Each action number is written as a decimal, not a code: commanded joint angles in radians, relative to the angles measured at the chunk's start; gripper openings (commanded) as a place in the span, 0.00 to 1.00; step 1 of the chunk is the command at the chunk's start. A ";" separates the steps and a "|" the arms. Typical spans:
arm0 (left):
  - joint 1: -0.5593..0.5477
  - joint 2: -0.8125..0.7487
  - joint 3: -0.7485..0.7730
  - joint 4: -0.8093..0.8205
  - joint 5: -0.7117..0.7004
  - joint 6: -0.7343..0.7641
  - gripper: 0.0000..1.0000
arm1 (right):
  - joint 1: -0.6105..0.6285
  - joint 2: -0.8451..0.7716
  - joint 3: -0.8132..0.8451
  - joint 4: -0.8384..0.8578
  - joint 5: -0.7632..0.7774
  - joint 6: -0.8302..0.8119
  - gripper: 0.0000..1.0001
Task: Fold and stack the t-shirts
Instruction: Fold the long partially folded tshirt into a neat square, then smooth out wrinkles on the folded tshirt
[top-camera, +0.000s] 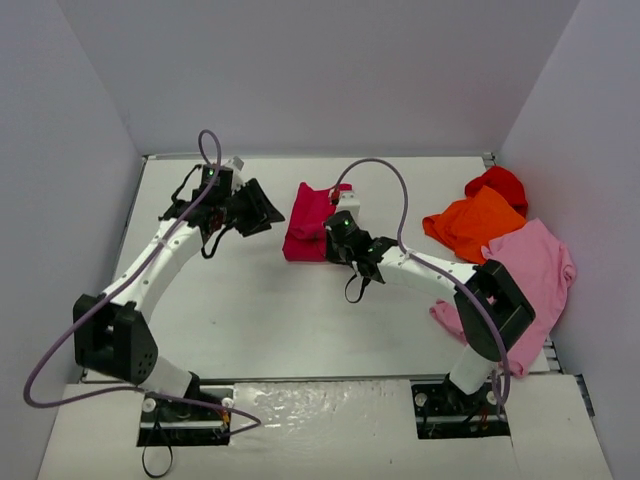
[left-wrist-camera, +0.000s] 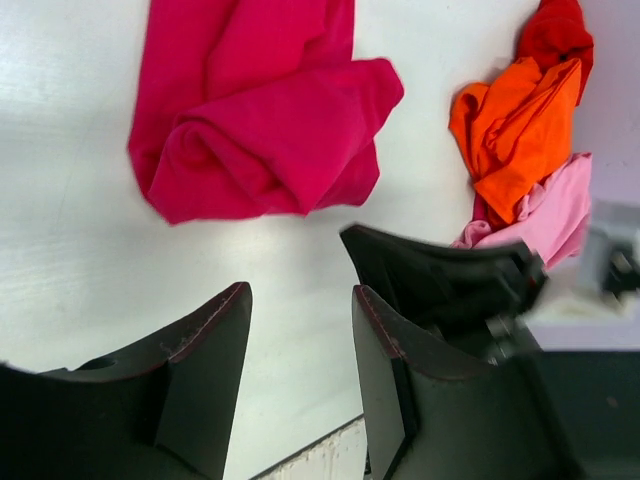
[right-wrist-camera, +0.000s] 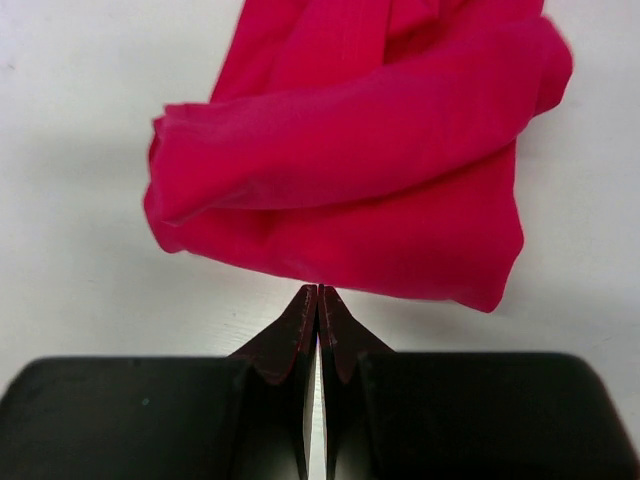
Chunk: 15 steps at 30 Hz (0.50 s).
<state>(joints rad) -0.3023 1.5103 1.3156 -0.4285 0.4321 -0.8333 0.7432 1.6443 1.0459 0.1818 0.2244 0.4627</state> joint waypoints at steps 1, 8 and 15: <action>0.006 -0.161 -0.106 -0.029 -0.025 -0.005 0.41 | 0.005 0.075 0.065 0.052 -0.001 -0.003 0.00; 0.006 -0.276 -0.288 -0.021 -0.041 -0.019 0.41 | -0.026 0.230 0.193 0.103 -0.009 -0.057 0.00; 0.005 -0.331 -0.442 0.063 -0.013 -0.070 0.41 | -0.095 0.384 0.466 0.050 -0.043 -0.118 0.00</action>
<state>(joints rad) -0.3016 1.2255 0.8960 -0.4457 0.4060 -0.8664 0.6947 2.0036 1.3512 0.2009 0.1920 0.3954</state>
